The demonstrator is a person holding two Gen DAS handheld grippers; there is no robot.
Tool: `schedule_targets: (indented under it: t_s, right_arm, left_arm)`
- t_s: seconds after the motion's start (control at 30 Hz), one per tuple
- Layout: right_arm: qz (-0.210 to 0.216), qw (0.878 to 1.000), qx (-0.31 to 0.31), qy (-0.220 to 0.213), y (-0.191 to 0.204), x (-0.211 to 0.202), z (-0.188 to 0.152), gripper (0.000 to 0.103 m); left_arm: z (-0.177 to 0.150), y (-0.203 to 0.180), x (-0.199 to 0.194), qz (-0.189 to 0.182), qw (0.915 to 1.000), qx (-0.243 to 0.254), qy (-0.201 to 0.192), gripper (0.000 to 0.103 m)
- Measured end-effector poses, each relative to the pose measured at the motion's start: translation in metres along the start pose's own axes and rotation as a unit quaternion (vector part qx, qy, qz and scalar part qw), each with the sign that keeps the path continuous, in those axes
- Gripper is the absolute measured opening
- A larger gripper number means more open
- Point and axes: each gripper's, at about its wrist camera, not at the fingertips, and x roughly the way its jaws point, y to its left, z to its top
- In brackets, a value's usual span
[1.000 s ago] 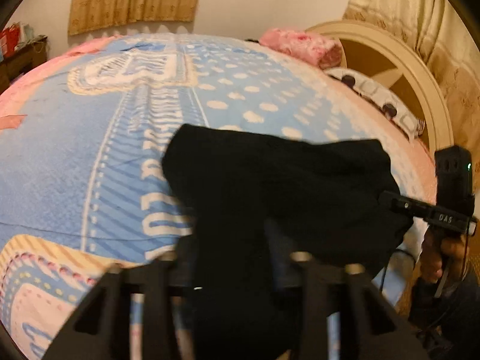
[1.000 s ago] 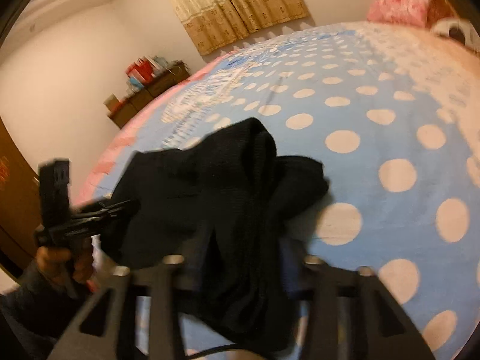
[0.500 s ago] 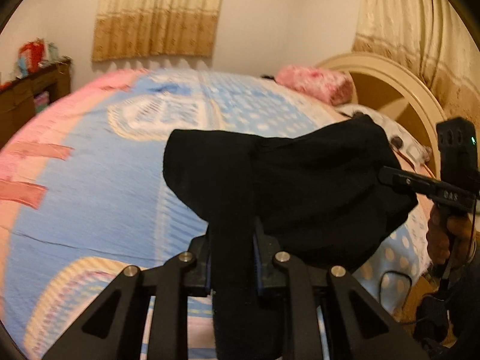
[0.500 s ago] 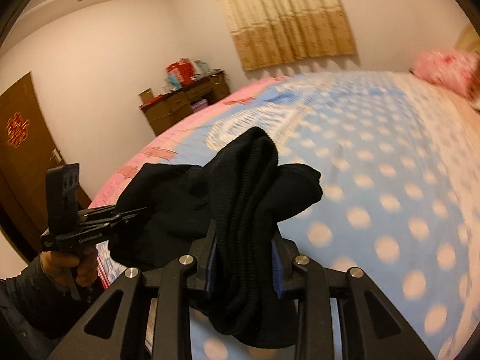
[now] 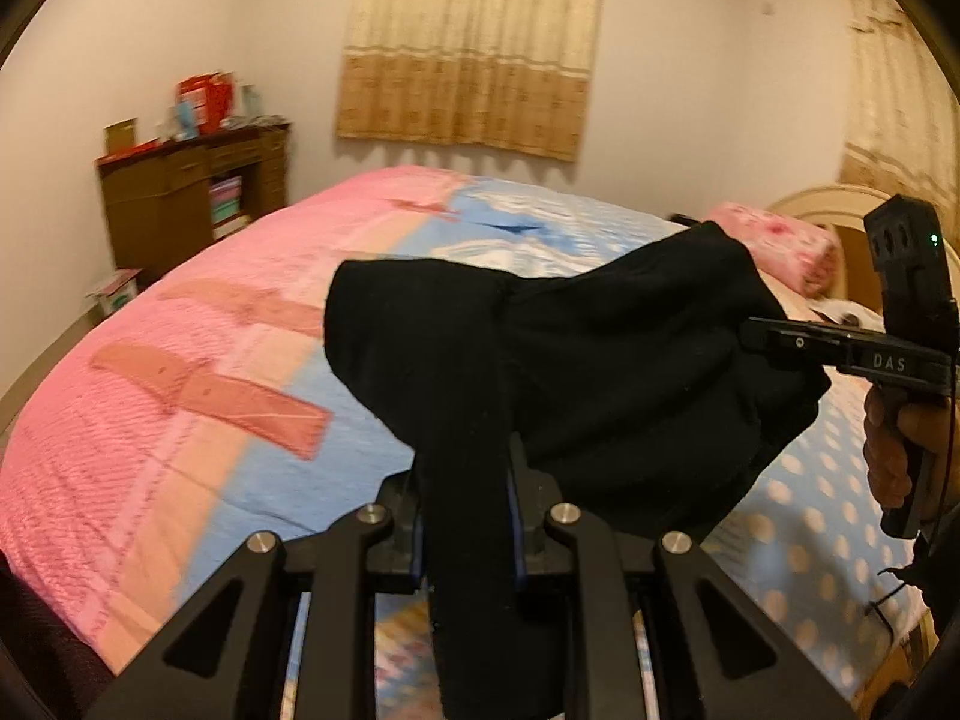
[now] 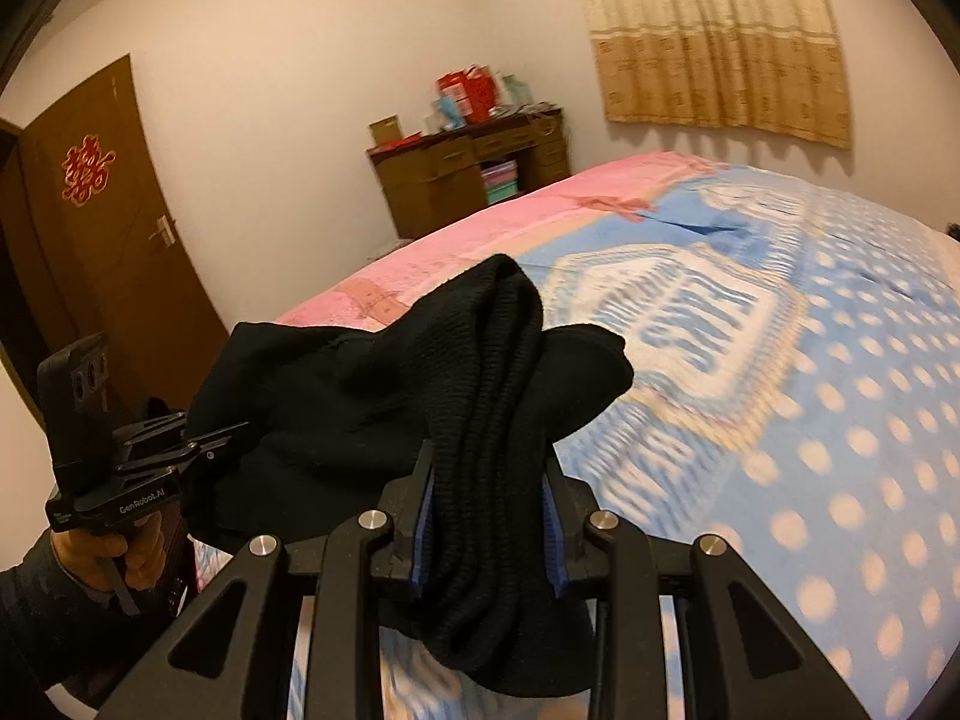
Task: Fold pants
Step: 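Grasp the pants with both grippers and lift them to fold over, then lower the folded pants onto the bed and open both grippers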
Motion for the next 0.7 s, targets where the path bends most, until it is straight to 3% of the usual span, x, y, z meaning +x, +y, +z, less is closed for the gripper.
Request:
schedule_targets:
  t_s: [0.37,0.7]
  right_arm:
    - [0.022,0.999,-0.020,0.023,0.007,0.091,0.034,0.030]
    - [0.040,0.996,0.016,0.080,-0.023,0.171,0.025,0.030]
  left_arm:
    - [0.001,0.045,0.032,0.066,0.9976,-0.020,-0.003,0.020]
    - [-0.018,0.062,0.064,0.077,0.9948,-0.049,0.045,0.021]
